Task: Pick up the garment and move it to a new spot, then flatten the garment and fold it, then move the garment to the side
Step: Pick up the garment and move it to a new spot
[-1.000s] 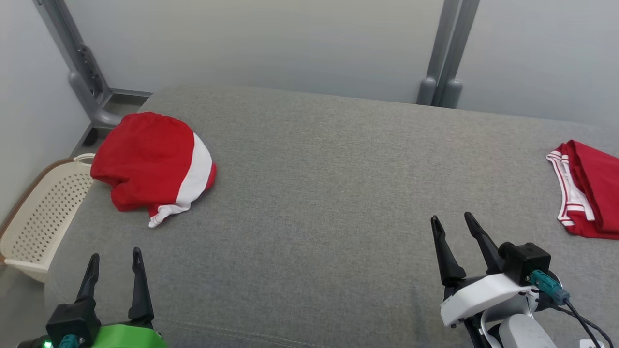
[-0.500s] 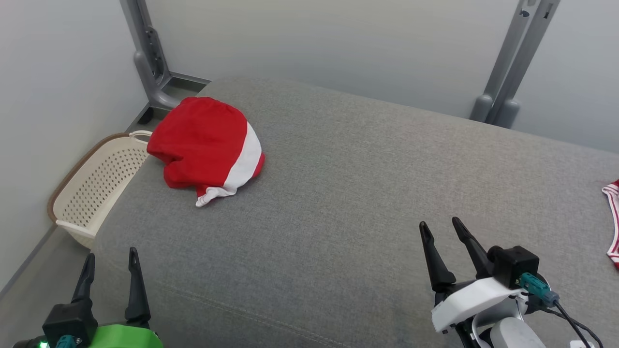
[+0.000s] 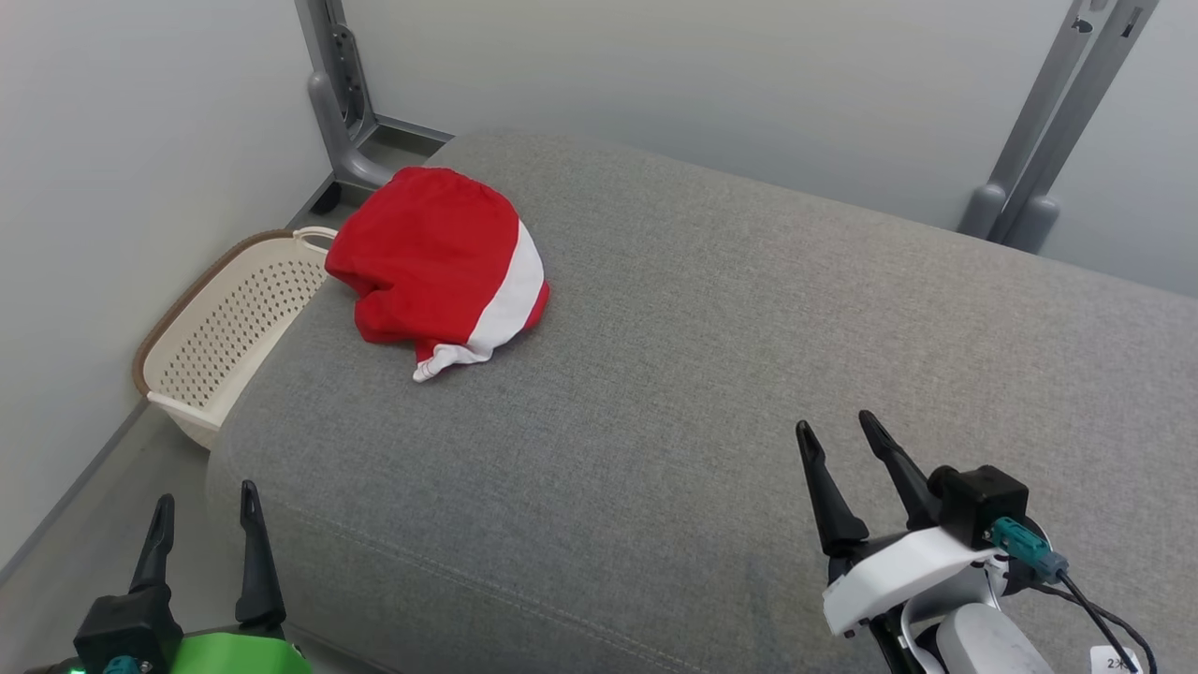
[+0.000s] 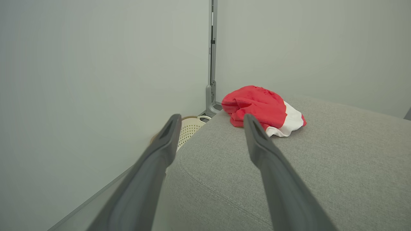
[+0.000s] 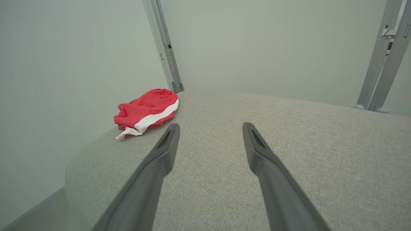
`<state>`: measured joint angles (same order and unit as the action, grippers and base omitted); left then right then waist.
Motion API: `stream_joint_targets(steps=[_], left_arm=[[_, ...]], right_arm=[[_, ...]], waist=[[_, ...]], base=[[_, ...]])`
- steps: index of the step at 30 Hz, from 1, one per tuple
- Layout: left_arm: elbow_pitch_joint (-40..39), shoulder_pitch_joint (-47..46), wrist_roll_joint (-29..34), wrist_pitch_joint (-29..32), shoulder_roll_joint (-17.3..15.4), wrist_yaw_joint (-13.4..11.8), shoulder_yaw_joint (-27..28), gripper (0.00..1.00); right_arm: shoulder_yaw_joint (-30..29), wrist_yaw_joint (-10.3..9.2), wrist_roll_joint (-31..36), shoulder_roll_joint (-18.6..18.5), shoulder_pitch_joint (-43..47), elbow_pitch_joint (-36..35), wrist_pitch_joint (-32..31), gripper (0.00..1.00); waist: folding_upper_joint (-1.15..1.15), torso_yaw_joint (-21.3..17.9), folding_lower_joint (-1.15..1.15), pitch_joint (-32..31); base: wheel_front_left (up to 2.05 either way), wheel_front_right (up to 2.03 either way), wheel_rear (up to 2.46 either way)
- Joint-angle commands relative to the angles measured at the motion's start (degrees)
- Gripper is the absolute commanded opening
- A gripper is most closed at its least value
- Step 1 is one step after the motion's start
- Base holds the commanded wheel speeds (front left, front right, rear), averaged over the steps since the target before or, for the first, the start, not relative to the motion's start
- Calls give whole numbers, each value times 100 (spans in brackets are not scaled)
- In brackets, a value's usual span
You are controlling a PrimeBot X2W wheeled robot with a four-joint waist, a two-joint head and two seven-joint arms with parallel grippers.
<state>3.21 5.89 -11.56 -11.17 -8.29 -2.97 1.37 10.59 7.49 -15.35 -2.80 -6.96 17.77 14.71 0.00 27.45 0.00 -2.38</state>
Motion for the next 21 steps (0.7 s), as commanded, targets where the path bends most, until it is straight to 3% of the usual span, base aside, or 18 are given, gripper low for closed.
stream_joint_targets(steps=[1,8,21], left_arm=[[-21,67,-39,-19,-42,-21,-8,100],[36,-70,-15,-41,-62,-30,-70,100],[-10,-931,-7,25,-309,88,-115,100]], right_arm=[[9,0,32,-21,-39,15,22,100],[27,0,29,-22,-13,6,20,100],[74,0,144,-45,-213,-163,-110,100]], waist=[[0,-1,0,2],[0,-126,0,-4],[0,-942,0,374]], base=[[0,0,0],[0,0,0],[0,0,0]])
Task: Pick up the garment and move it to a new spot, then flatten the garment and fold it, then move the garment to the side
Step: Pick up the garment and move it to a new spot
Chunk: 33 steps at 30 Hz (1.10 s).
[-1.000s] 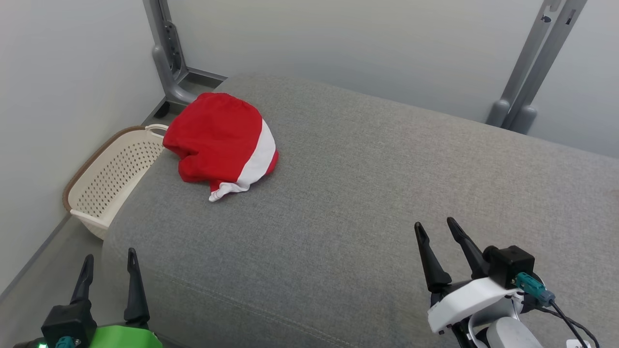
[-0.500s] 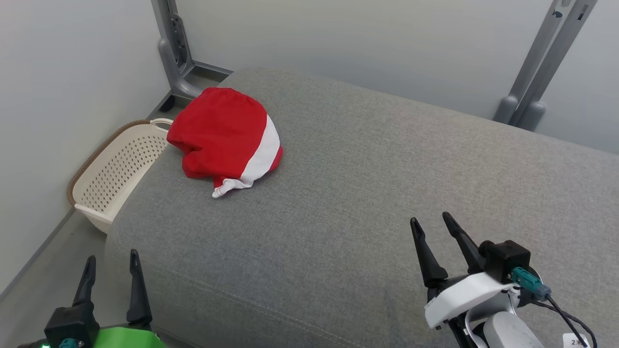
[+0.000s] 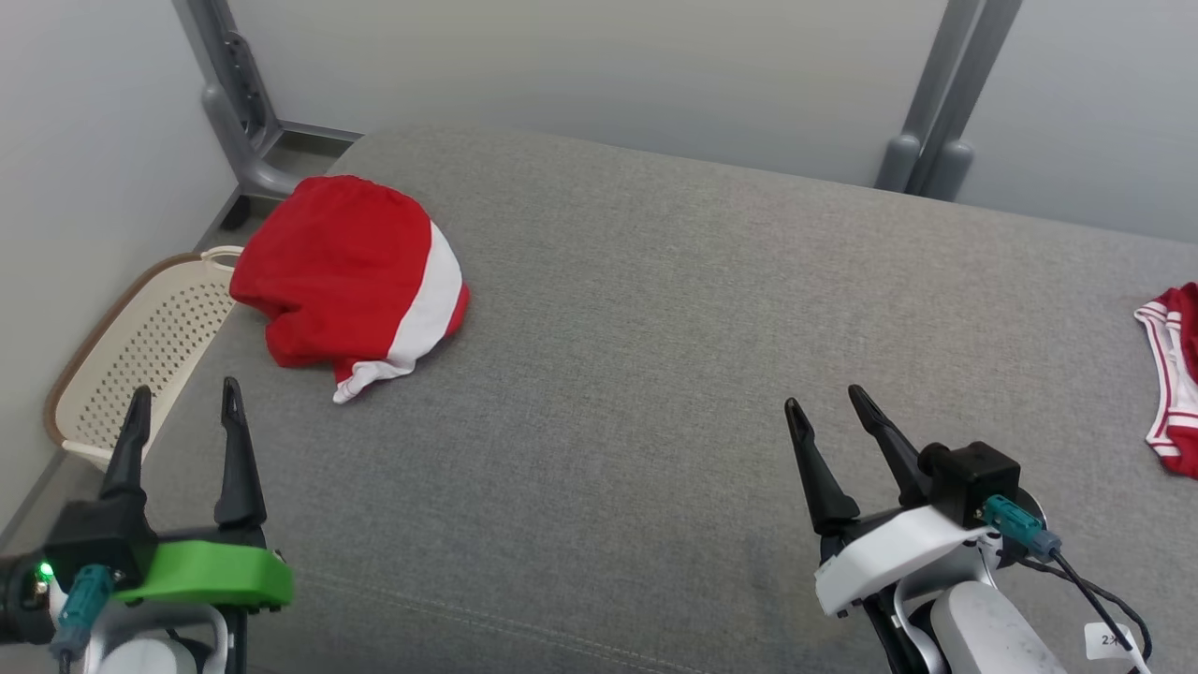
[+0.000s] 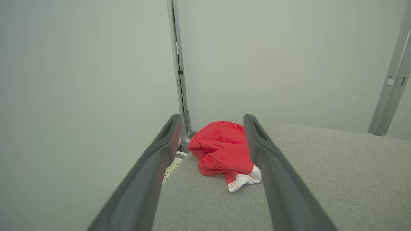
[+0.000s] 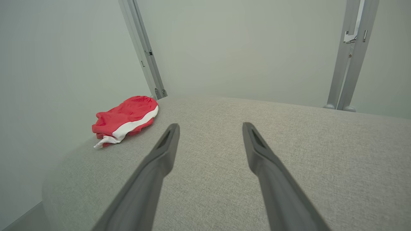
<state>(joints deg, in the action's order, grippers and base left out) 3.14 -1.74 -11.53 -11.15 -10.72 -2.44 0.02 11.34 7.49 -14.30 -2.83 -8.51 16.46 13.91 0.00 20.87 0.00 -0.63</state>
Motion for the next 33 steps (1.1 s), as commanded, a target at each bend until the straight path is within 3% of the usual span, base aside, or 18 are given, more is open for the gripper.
stream_joint_targets(steps=[1,13,19,33], left_arm=[[28,-282,-30,37,-94,55,30,100],[1041,-1809,-351,40,-545,361,274,100],[1917,-2558,-601,85,-759,609,349,100],[4206,-4049,-824,148,-1220,873,238,100]], right_arm=[[3,0,44,-48,-81,-52,-38,100],[56,0,105,-132,-372,-270,-121,100],[132,0,84,-174,-523,-394,-147,100],[196,0,229,-260,-819,-808,-327,100]], waist=[[0,-351,0,241],[0,-1004,0,754],[0,-1276,0,1027],[0,-1693,0,1679]], base=[[0,0,0],[0,0,0],[0,0,0],[0,0,0]])
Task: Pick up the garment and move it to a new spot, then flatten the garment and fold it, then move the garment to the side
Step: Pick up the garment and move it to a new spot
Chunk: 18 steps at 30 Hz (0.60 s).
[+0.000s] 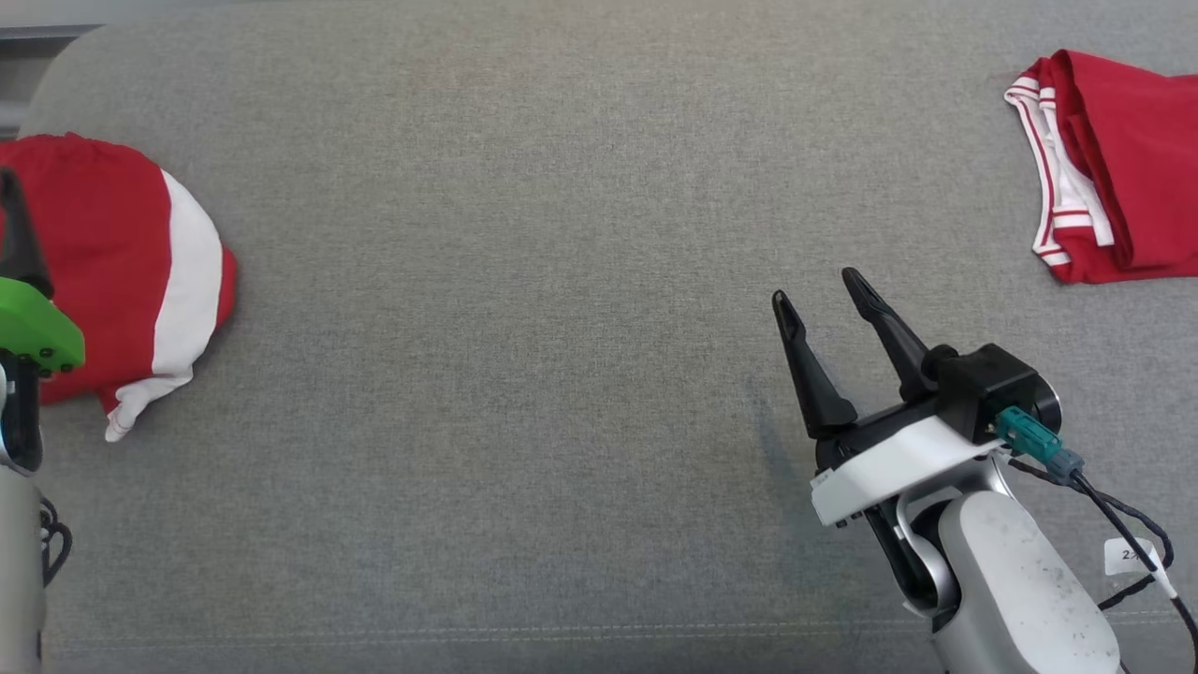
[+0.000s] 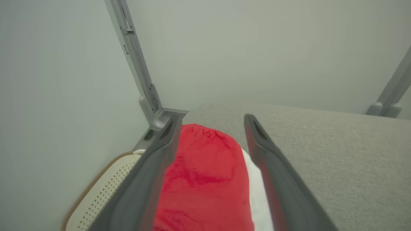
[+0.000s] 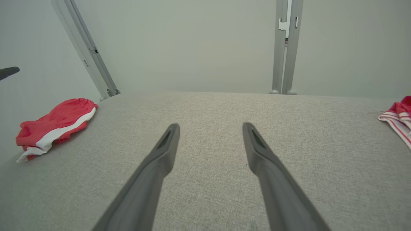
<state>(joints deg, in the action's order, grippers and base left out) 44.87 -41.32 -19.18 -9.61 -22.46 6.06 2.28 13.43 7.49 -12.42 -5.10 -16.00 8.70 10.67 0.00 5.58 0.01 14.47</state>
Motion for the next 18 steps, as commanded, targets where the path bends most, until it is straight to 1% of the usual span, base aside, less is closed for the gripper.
stream_joint_targets(steps=[1,5,12,13,16,18], left_arm=[[210,-196,-103,-6,-95,45,19,100],[821,-532,-143,75,-219,90,-86,100],[1705,-1002,-393,498,-375,134,-182,100],[1971,-1102,-419,773,-413,139,-264,100],[2245,-1317,-447,1165,-463,144,-377,100],[2394,-1369,-499,1475,-405,146,-466,100]], right_arm=[[-26,0,55,-38,-87,-62,-20,100],[-49,0,74,-65,-111,-148,-51,100],[-76,0,125,-43,-180,-309,-96,100],[-106,0,141,-49,-186,-340,-108,100],[-154,0,161,-73,-197,-404,-146,100],[-180,0,188,-93,-202,-443,-164,100]], waist=[[0,-195,-1,214],[0,-312,-1,374],[0,-494,-1,666],[0,-526,-1,736],[0,-540,-1,832],[0,-535,-1,878]], base=[[0,0,0],[0,0,0],[0,0,0],[0,0,0],[0,0,0],[0,0,0]])
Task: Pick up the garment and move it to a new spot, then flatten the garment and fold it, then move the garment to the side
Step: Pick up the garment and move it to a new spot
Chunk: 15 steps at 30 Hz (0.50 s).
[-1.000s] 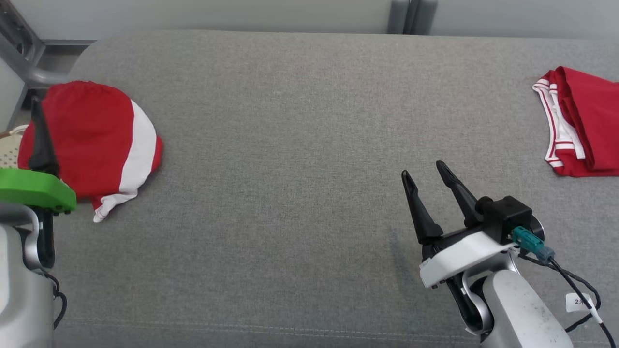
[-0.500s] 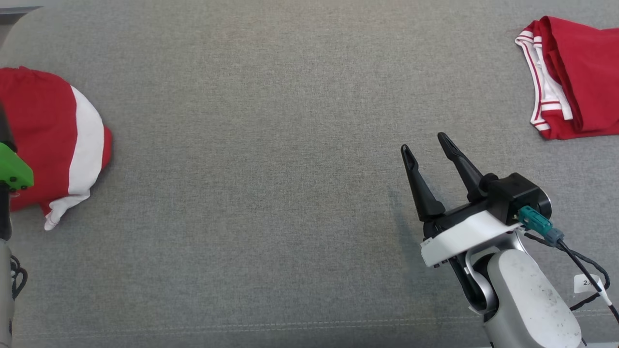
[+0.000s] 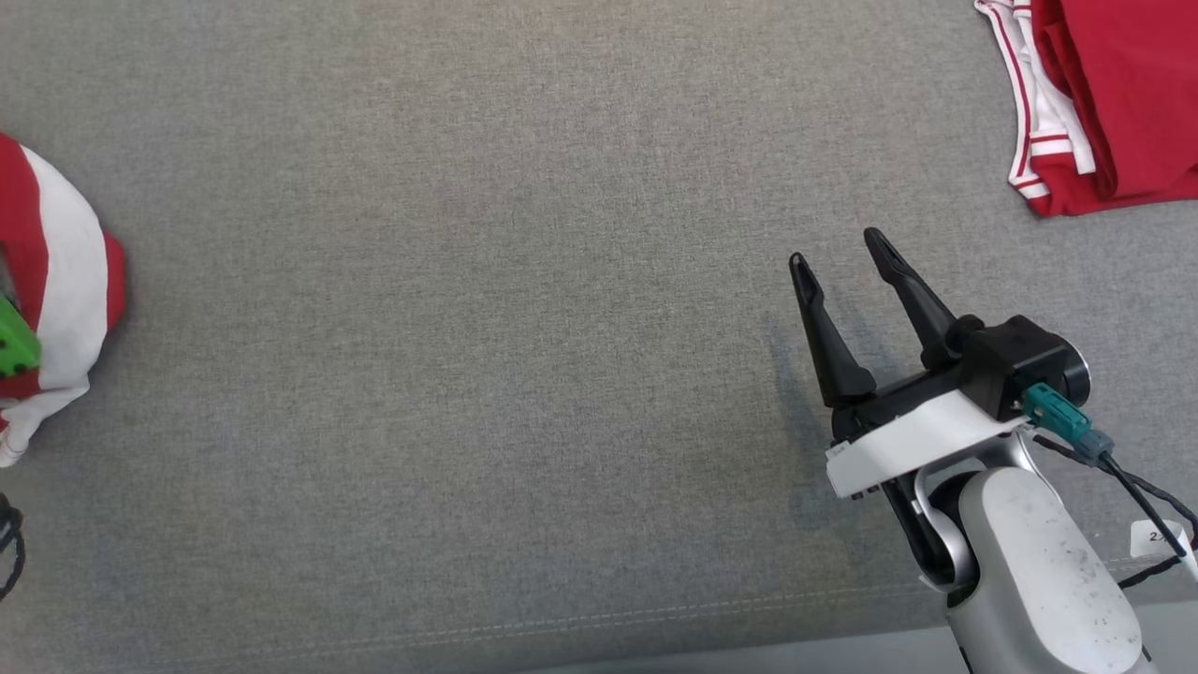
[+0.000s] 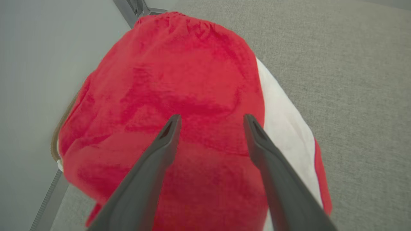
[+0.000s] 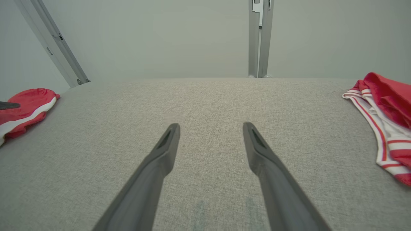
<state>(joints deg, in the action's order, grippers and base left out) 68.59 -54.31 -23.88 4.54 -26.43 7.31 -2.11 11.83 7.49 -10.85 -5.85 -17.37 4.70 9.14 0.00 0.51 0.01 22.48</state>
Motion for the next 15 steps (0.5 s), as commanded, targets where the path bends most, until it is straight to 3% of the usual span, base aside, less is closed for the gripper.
stream_joint_targets(steps=[1,10,15], left_arm=[[22,-70,-28,60,-9,21,-26,100],[391,-128,-174,1363,-13,4,-303,100],[443,-194,-228,1607,-12,-24,-333,100]], right_arm=[[-20,0,31,-18,-65,-43,-10,100],[-46,0,69,-64,-40,-178,-127,100],[-37,0,82,-74,-24,-223,-188,100]], waist=[[0,-29,-1,77],[0,2,-1,150],[0,4,-1,137]], base=[[0,0,0],[0,0,0],[0,0,0]])
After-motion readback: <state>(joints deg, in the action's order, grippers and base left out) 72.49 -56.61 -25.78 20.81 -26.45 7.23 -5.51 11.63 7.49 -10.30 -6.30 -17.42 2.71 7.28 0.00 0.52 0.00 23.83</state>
